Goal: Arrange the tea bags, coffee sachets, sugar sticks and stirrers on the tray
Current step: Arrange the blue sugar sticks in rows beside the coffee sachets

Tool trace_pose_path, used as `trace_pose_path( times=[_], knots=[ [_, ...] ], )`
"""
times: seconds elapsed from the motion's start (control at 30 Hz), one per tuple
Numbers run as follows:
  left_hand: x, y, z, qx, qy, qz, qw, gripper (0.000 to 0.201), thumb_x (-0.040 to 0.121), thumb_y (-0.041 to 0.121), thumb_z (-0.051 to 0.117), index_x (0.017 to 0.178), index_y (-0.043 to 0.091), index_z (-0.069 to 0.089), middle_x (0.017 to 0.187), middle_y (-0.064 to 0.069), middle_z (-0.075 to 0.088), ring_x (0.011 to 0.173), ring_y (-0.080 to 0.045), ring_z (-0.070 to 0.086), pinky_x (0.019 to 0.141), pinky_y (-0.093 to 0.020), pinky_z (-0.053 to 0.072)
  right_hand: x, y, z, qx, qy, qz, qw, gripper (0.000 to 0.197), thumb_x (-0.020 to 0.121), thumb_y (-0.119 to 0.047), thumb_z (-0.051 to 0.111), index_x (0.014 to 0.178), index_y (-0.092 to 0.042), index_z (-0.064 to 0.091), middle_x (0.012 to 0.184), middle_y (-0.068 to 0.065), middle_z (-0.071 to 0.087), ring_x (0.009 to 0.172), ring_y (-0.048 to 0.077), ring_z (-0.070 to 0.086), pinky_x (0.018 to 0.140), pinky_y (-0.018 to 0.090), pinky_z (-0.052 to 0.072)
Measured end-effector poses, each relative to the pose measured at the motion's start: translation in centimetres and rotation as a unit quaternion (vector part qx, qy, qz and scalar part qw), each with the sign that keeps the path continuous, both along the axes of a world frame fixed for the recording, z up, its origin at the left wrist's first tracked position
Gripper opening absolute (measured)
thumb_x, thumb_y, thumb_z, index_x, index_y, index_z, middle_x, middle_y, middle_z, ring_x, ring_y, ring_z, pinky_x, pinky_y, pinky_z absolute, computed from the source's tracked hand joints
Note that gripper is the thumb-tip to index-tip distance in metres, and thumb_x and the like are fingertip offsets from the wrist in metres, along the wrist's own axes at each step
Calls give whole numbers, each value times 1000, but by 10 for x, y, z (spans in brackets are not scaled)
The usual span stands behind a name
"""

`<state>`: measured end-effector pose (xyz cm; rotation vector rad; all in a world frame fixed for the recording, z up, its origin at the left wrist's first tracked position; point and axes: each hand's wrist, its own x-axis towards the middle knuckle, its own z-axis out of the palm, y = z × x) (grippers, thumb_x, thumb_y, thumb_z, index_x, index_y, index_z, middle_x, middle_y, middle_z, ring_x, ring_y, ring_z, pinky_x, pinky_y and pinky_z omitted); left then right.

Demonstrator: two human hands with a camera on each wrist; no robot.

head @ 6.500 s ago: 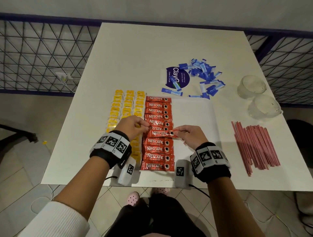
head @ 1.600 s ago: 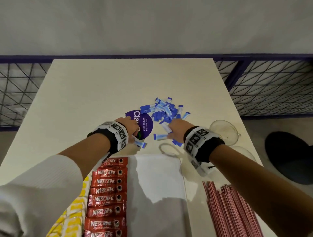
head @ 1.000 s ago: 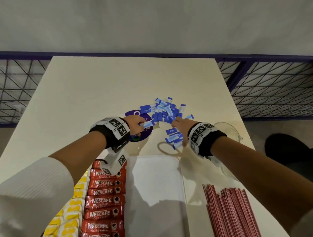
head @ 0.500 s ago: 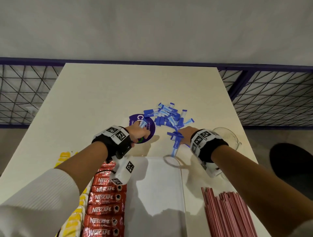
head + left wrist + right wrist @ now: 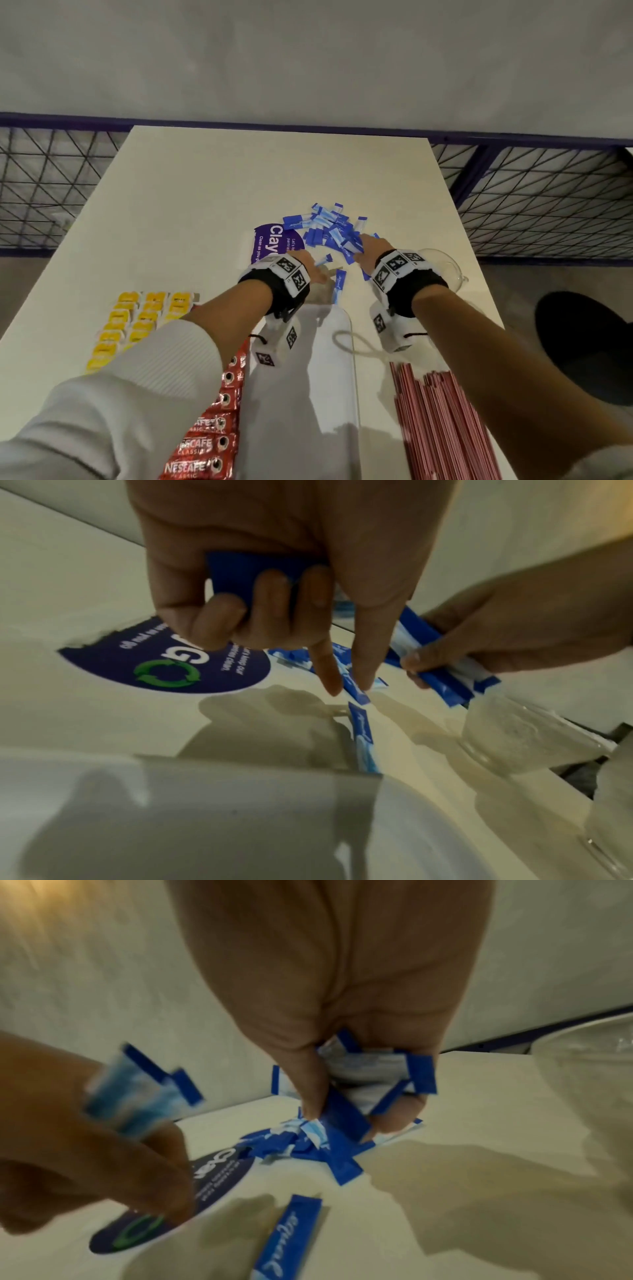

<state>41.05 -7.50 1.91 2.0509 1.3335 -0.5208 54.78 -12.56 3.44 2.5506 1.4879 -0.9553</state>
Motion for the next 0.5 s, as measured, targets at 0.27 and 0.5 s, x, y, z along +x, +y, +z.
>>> trace_pose_path(
  times=[0.27, 0.5],
  knots=[
    [38, -10, -22, -12, 50, -72, 996, 35, 86, 46, 59, 91, 14, 46, 78, -7, 50, 82, -22, 48, 73, -29, 42, -2, -20, -10, 50, 102, -143, 983, 50, 99, -16, 38, 142, 2, 19, 144, 20, 36, 129, 33, 40, 99, 34, 36],
    [42, -7, -10, -3, -6, -37, 999, 32, 93, 41, 46, 101, 10, 51, 87, -6, 50, 84, -22, 54, 69, -27, 39, 6, -36, -13, 155, 220, -237, 933, 37, 95, -16, 46, 128, 0, 40, 120, 19, 54, 104, 31, 54, 78, 31, 39]
  ],
)
